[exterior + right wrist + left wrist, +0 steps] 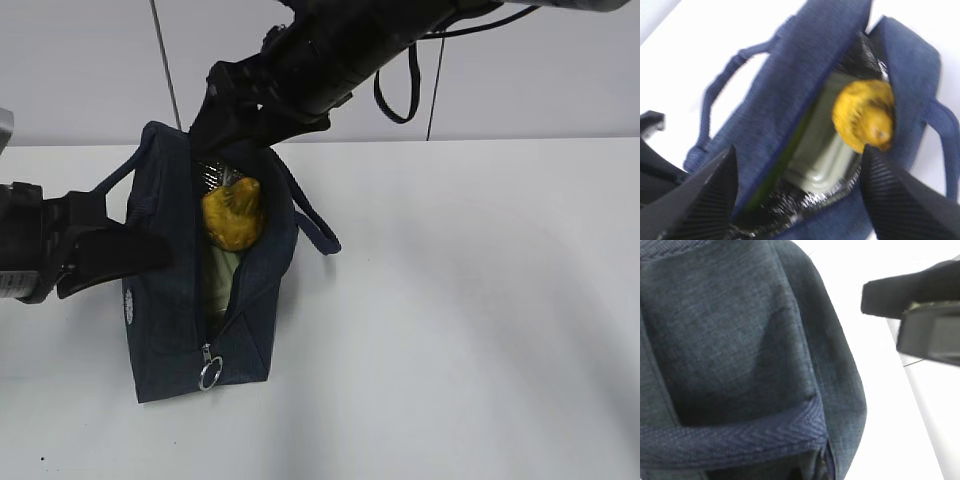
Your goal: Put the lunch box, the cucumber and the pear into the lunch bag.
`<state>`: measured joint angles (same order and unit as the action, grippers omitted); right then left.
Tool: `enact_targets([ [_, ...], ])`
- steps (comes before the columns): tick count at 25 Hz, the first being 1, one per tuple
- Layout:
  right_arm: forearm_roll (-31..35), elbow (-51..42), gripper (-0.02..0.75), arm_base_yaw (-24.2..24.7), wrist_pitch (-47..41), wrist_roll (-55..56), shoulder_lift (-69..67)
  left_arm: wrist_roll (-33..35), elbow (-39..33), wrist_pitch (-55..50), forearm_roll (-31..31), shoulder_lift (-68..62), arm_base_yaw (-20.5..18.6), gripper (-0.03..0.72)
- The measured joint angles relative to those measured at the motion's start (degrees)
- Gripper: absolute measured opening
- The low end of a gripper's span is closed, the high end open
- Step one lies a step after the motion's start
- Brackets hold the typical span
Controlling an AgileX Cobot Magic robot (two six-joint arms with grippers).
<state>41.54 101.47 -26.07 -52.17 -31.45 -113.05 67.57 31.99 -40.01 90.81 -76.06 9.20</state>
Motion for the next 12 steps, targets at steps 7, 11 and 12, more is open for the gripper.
enact_targets([
  [7,-13.8,0.5,0.585,0.0,-3.2,12.0,0.1,0.0,0.0,0.0,0.0,0.0,0.0,-0.015],
  [11,-15.5,0.5,0.585,0.1,-2.8,13.9,0.1,0.0,0.0,0.0,0.0,0.0,0.0,-0.015],
  [12,-15.5,0.5,0.584,0.1,-2.8,13.9,0.0,0.0,0.0,0.0,0.0,0.0,0.0,-0.015],
])
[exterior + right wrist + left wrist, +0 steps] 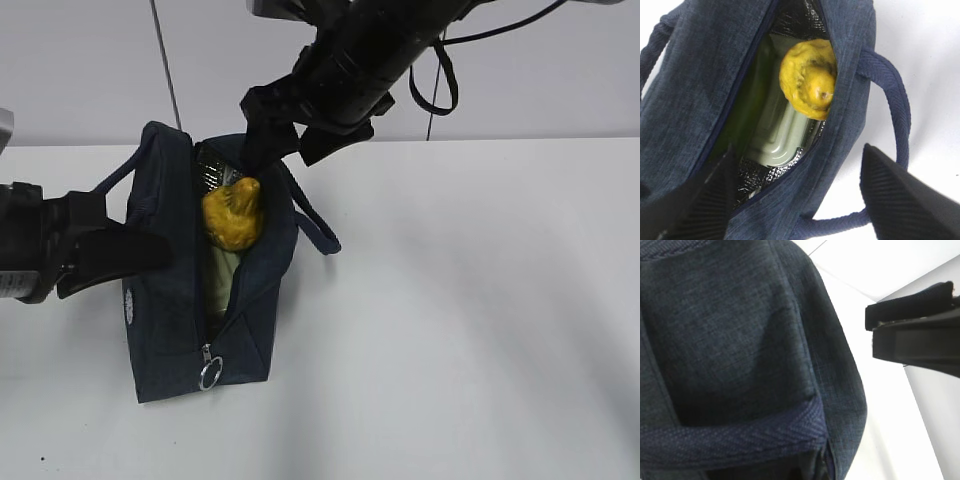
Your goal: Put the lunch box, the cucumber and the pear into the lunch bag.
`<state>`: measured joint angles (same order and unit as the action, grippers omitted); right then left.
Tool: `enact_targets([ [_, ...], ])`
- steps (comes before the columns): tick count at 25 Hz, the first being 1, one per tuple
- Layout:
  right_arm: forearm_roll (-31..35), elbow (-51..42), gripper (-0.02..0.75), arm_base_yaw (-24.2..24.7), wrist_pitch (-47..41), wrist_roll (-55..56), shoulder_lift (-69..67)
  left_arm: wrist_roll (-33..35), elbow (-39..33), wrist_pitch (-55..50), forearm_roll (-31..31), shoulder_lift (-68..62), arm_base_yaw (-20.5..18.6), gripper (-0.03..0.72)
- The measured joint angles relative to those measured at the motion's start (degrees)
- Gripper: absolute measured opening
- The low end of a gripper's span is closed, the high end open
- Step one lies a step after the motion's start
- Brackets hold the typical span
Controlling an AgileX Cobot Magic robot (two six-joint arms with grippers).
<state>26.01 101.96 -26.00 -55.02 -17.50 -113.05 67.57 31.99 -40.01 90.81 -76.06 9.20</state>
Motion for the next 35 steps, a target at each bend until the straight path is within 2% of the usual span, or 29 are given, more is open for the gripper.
enact_targets([
  [8,0.4,0.1,0.582,0.0,0.3,0.0,-4.5,0.0,0.0,0.0,0.0,0.0,0.0,-0.015],
  [13,0.5,0.1,0.505,0.0,0.3,0.5,-6.0,0.0,0.0,0.1,0.0,0.0,0.0,-0.015],
  [17,0.5,0.1,0.379,0.0,0.3,0.5,-6.9,0.0,0.0,0.3,0.0,0.0,0.0,-0.015],
  [20,0.5,0.1,0.235,0.0,0.4,0.7,-6.9,0.0,0.0,0.5,0.0,0.0,0.0,-0.015],
  [23,0.5,0.1,0.053,0.0,0.4,0.8,-6.9,0.0,0.0,1.1,0.2,0.0,0.0,-0.015],
  [24,0.4,0.1,0.025,0.0,0.4,0.8,-6.9,0.0,0.0,1.4,0.4,0.0,0.0,-0.015],
  [30,-2.5,0.1,0.006,0.0,0.0,1.1,-6.0,2.9,0.0,1.9,3.7,0.0,0.0,-0.015],
  [35,-11.3,0.1,0.006,0.0,-2.9,5.1,-2.9,4.1,1.3,0.9,6.1,-0.9,0.0,-0.015],
])
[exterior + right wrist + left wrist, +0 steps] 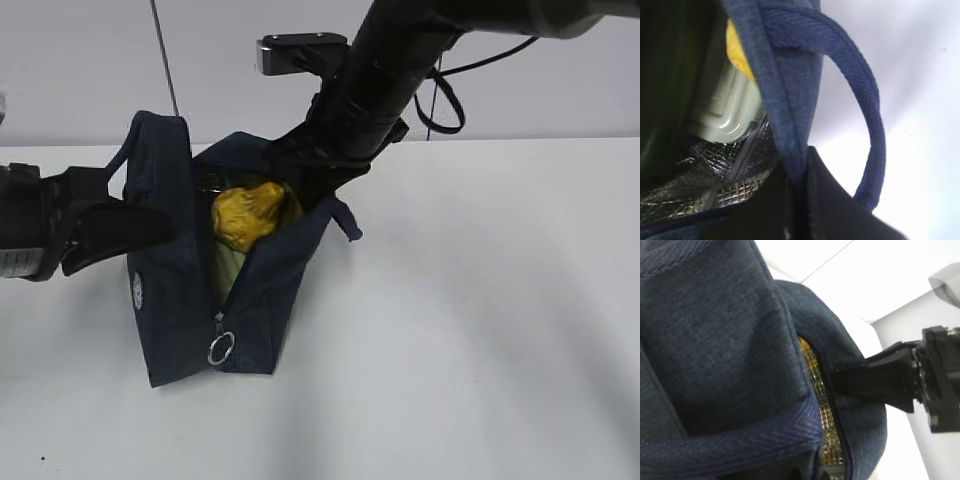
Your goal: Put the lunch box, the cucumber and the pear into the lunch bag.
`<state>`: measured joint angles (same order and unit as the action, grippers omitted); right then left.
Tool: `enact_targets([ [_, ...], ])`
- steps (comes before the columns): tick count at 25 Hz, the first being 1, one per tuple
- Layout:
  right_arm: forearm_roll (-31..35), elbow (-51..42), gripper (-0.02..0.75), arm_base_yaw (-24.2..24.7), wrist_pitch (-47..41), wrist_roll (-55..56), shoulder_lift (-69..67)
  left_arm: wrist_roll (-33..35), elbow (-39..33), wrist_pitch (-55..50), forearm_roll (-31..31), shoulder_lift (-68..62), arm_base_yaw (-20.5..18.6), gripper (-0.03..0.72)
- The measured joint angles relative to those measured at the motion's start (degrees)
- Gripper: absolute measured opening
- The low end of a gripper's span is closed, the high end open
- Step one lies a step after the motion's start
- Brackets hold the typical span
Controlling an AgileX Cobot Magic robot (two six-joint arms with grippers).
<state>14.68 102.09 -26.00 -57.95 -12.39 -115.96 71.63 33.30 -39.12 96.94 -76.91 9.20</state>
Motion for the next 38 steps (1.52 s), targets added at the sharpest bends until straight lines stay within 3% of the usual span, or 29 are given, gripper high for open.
enact_targets([
  [4,-6.0,0.0,0.006,0.0,-3.3,3.2,2.2,0.0,3.9,-1.7,0.0,-3.2,1.9,-0.015],
  [15,-25.6,0.0,0.006,0.5,-13.2,12.7,6.5,0.1,11.2,-2.3,0.6,-11.7,12.2,-0.015],
  [32,-12.1,0.0,0.010,0.7,-12.8,8.5,3.4,0.2,11.2,1.0,-0.1,-13.3,12.6,-0.015],
  [34,-12.3,0.0,0.036,0.7,-12.7,8.2,3.4,0.2,11.2,1.0,-0.1,-13.3,12.6,-0.015],
  [38,-12.4,0.0,0.207,0.7,-12.4,7.0,3.4,0.2,11.2,0.9,-0.1,-13.3,12.6,-0.014],
])
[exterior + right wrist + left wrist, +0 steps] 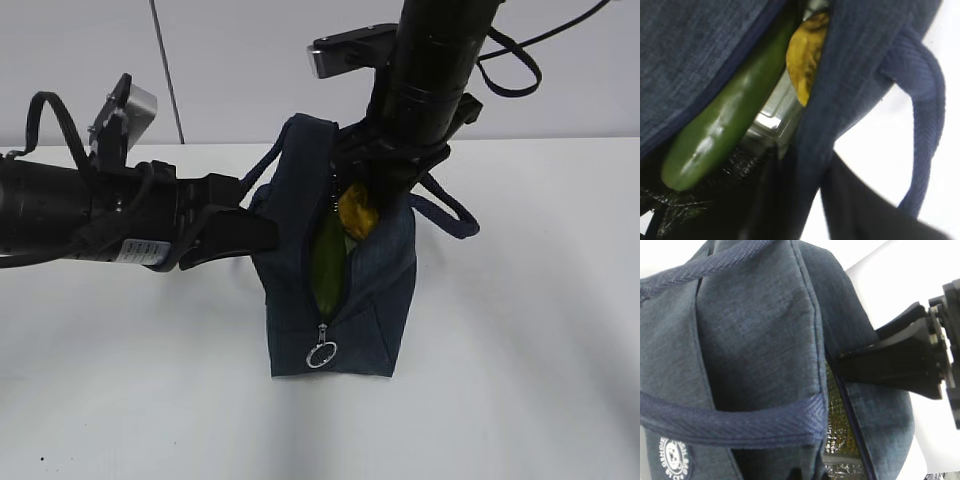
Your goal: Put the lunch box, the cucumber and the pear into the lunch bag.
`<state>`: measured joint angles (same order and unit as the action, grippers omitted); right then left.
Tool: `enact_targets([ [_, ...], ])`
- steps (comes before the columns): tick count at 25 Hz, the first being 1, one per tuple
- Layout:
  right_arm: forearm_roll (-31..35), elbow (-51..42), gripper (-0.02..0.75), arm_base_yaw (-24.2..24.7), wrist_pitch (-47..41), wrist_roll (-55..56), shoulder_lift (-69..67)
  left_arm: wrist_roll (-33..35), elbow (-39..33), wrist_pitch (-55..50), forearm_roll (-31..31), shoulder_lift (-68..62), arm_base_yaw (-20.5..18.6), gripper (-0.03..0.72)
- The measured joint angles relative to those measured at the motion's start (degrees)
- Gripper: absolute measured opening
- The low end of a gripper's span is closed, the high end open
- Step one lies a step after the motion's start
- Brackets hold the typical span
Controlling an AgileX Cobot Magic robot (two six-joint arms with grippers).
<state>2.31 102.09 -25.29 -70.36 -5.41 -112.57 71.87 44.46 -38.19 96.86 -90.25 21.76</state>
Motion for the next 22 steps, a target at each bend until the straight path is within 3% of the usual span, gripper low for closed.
enact_targets([
  [5,-0.1,0.0,0.530,0.0,0.3,-0.4,0.0,0.0,0.0,0.0,0.1,0.0,0.0,0.010],
  [7,-0.1,0.0,0.585,0.0,0.3,-0.4,0.0,0.0,0.0,0.0,0.2,0.0,0.0,0.018],
  [17,-0.1,0.0,0.557,0.0,0.0,-0.4,0.0,0.0,0.0,-0.9,0.2,0.0,0.0,0.065],
  [22,-0.1,0.0,0.554,0.0,0.0,-0.4,2.9,0.0,0.0,-1.1,-0.3,0.0,0.0,0.141],
])
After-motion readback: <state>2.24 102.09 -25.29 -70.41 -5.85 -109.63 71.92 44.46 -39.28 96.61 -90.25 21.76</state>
